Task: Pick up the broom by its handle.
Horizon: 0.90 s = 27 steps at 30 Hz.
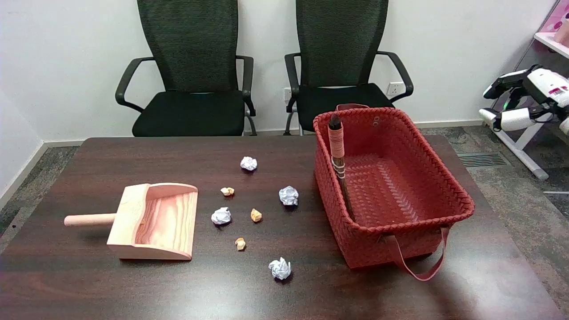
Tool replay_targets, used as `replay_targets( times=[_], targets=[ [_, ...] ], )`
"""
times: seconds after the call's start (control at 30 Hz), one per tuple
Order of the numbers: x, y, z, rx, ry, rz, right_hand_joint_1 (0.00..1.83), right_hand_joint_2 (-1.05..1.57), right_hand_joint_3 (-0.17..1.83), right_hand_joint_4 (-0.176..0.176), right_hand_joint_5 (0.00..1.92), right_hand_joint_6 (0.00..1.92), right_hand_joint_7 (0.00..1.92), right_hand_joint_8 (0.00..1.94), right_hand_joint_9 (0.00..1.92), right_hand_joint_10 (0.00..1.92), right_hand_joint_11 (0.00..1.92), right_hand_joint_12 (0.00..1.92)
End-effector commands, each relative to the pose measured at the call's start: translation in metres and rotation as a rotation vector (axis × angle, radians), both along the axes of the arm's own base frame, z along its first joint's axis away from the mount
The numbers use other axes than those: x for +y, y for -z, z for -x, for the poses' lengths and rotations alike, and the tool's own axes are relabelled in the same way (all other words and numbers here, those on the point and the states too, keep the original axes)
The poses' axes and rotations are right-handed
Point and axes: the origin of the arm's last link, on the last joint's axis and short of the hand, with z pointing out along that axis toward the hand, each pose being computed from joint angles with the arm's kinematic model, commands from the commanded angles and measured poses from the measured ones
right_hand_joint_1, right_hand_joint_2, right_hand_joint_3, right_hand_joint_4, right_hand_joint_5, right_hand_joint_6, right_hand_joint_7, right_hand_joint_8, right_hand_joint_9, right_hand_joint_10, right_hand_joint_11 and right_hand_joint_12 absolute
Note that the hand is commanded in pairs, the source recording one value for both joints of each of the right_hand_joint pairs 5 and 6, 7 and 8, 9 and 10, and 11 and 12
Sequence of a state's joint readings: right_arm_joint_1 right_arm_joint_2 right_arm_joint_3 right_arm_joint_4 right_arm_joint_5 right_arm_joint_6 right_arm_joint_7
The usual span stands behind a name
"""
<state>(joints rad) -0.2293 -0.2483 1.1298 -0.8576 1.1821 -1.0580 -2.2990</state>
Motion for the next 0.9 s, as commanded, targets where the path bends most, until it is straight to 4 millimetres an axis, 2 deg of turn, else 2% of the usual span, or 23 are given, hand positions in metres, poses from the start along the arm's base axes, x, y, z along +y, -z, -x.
replay_targets(
  times=[0.03,0.37,0.6,0.9],
  targets=[
    [0.0,0.014,0.012,0.017,0.012,-0.025,0.95,0.54,0.92,-0.176,0.79,0.79,0.79,0.79,0.64,0.64,1.01,1.01],
    [-0.002,0.014,0.008,0.022,-0.007,-0.021,0.97,0.53,0.89,-0.176,0.75,0.75,0.75,0.75,0.62,0.62,0.99,0.99],
    [0.006,0.019,0.024,-0.045,0.021,-0.003,0.98,0.55,0.86,-0.176,0.74,0.74,0.74,0.74,0.62,0.62,1.0,1.0],
    [0.004,0.035,0.03,-0.114,-0.007,0.002,0.97,0.56,0.85,-0.176,0.73,0.73,0.73,0.73,0.63,0.63,1.02,1.02]
  ],
)
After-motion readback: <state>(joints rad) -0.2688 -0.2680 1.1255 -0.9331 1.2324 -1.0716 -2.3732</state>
